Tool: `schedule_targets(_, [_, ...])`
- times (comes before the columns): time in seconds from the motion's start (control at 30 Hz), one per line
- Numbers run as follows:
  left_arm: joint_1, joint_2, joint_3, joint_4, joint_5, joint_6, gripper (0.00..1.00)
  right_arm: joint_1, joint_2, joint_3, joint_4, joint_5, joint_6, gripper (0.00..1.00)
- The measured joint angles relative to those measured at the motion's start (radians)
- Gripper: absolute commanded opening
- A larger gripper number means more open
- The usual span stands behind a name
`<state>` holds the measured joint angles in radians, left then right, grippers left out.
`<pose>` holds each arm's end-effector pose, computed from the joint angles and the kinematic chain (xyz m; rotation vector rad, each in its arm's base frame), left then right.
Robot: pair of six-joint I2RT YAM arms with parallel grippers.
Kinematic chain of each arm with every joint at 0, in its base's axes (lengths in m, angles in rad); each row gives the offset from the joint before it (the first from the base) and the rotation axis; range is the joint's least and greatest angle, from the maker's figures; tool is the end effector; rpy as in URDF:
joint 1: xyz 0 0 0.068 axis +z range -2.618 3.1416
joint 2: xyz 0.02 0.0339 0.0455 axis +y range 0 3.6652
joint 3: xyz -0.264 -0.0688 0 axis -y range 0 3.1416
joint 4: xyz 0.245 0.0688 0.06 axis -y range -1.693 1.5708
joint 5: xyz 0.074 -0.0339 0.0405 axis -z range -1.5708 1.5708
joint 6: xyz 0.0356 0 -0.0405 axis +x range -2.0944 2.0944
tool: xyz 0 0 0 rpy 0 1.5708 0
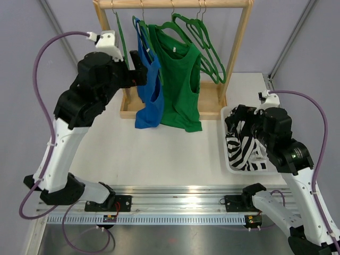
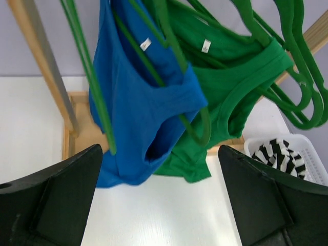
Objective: Remove the tank top from the hanger
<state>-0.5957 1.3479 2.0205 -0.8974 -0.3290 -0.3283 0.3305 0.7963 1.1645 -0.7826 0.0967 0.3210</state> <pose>0.1893 -0.1144 0.5465 0.0038 1.7983 -0.3685 0.1359 0.0430 0.4023 0.0536 1.9970 0.3255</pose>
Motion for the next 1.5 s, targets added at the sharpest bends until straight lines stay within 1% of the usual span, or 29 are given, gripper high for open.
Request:
schedule_targets(0.1, [-0.017, 0.113, 0.121, -0.006, -0.039, 0.023, 0.95, 0.0, 0.007, -0.017, 0.003, -0.101, 0.0, 0.95])
schedule_targets(0.13, [-0.019, 0.148, 0.158, -0.011, -0.055, 0.031, 0.91, 0.0, 0.008, -0.023, 0.003, -0.128, 0.001, 0.94])
schedule_targets(0.2, [-0.019, 0.216, 0.232, -0.005, -0.092, 0.048, 0.87, 0.0, 0.009, -0.036, 0.005, -0.176, 0.001, 0.94])
schedule_targets(0.23, [-0.019, 0.246, 0.262, 0.007, -0.113, 0.057, 0.84, 0.0, 0.006, -0.042, 0.005, -0.195, 0.002, 0.94])
schedule_targets(0.33, [-0.019, 0.328, 0.323, 0.055, -0.174, 0.089, 0.79, 0.0, -0.011, -0.057, 0.005, -0.248, 0.006, 0.93])
schedule_targets(0.37, [-0.019, 0.361, 0.351, 0.068, -0.193, 0.098, 0.74, 0.0, -0.018, -0.061, 0.006, -0.264, 0.008, 0.93])
schedule_targets(0.43, [-0.018, 0.423, 0.4, 0.098, -0.221, 0.114, 0.7, 0.0, -0.034, -0.066, 0.008, -0.293, 0.01, 0.92])
schedule_targets(0.47, [-0.014, 0.453, 0.42, 0.114, -0.232, 0.122, 0.66, 0.0, -0.041, -0.069, 0.008, -0.306, 0.012, 0.92])
schedule_targets(0.57, [0.0, 0.518, 0.437, 0.165, -0.251, 0.138, 0.65, 0.0, -0.057, -0.077, 0.008, -0.342, 0.019, 0.91])
schedule_targets(0.6, [0.009, 0.535, 0.437, 0.176, -0.253, 0.138, 0.6, 0.0, -0.063, -0.081, 0.008, -0.355, 0.022, 0.92])
schedule_targets(0.67, [0.031, 0.56, 0.437, 0.193, -0.25, 0.134, 0.56, 0.0, -0.073, -0.089, 0.009, -0.378, 0.027, 0.91])
schedule_targets(0.7, [0.043, 0.57, 0.437, 0.201, -0.248, 0.132, 0.44, 0.0, -0.077, -0.093, 0.008, -0.386, 0.028, 0.91])
schedule_targets(0.73, [0.054, 0.581, 0.439, 0.206, -0.247, 0.125, 0.4, 0.0, -0.079, -0.097, 0.008, -0.394, 0.028, 0.91])
schedule_targets(0.77, [0.063, 0.588, 0.442, 0.214, -0.245, 0.12, 0.37, 0.0, -0.08, -0.099, 0.008, -0.399, 0.028, 0.91])
schedule_targets(0.9, [0.086, 0.596, 0.448, 0.225, -0.244, 0.117, 0.33, 0.0, -0.08, -0.1, 0.008, -0.406, 0.028, 0.91])
schedule_targets(0.93, [0.088, 0.596, 0.452, 0.227, -0.243, 0.118, 0.26, 0.0, -0.081, -0.102, 0.008, -0.406, 0.028, 0.9])
schedule_targets(1.0, [0.089, 0.596, 0.456, 0.238, -0.239, 0.114, 0.22, 0.0, -0.082, -0.107, 0.008, -0.407, 0.028, 0.9])
schedule_targets(1.03, [0.092, 0.596, 0.459, 0.24, -0.236, 0.114, 0.15, 0.0, -0.082, -0.11, 0.008, -0.41, 0.028, 0.9])
schedule_targets(1.13, [0.096, 0.596, 0.46, 0.241, -0.225, 0.111, 0.15, 0.0, -0.083, -0.118, 0.008, -0.416, 0.028, 0.9])
schedule_targets(1.17, [0.099, 0.596, 0.46, 0.241, -0.22, 0.11, 0.21, 0.0, -0.083, -0.119, 0.008, -0.418, 0.028, 0.9])
schedule_targets(1.2, [0.104, 0.596, 0.46, 0.24, -0.215, 0.109, 0.23, 0.0, -0.083, -0.12, 0.008, -0.421, 0.028, 0.9])
schedule_targets(1.5, [0.162, 0.596, 0.459, 0.237, -0.139, 0.085, 0.23, 0.0, -0.089, -0.12, 0.008, -0.43, 0.028, 0.9])
